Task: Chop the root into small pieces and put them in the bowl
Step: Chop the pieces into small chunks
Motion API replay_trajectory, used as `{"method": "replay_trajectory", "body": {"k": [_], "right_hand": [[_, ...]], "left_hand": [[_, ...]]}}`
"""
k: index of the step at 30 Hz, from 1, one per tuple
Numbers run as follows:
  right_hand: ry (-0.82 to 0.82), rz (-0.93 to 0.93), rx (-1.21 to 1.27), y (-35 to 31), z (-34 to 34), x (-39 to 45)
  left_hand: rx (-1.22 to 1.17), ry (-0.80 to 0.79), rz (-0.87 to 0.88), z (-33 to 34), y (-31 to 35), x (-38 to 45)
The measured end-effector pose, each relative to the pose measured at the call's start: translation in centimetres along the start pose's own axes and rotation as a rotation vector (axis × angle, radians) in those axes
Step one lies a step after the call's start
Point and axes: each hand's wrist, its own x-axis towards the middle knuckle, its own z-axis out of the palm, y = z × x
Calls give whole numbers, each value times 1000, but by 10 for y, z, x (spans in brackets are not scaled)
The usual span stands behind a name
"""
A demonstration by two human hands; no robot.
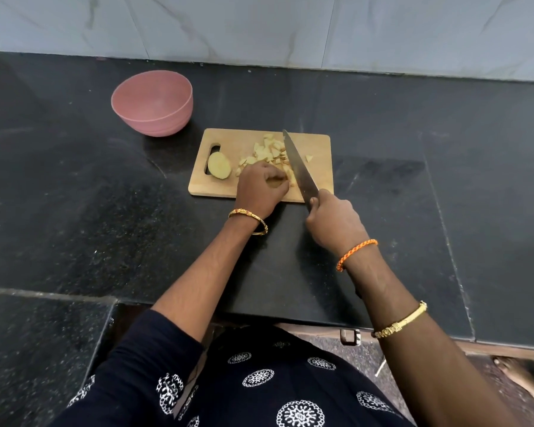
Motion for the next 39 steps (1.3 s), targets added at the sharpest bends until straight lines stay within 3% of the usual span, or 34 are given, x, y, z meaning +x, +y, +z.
{"method": "replay_trajectory", "body": {"k": [9, 16, 22, 26, 32, 35, 39], "right_hand": [[1, 19, -68, -12, 7, 2], [-47, 0, -180, 8, 1, -20], [63, -19, 32, 26, -17, -19], [88, 11, 103, 26, -17, -5], [58, 52, 112, 33, -20, 8], [9, 39, 100, 36, -24, 10], [-48, 3, 113, 37, -29, 6]], "left_hand": [[-42, -27, -49, 3, 1, 2], [-15, 49, -50, 7, 6, -3], [148, 193, 69, 6, 6, -11], [473, 55, 199, 10, 3, 3], [653, -169, 391, 14, 6, 50], [595, -229, 468, 17, 4, 62], [387, -126, 527, 15, -2, 69]]}}
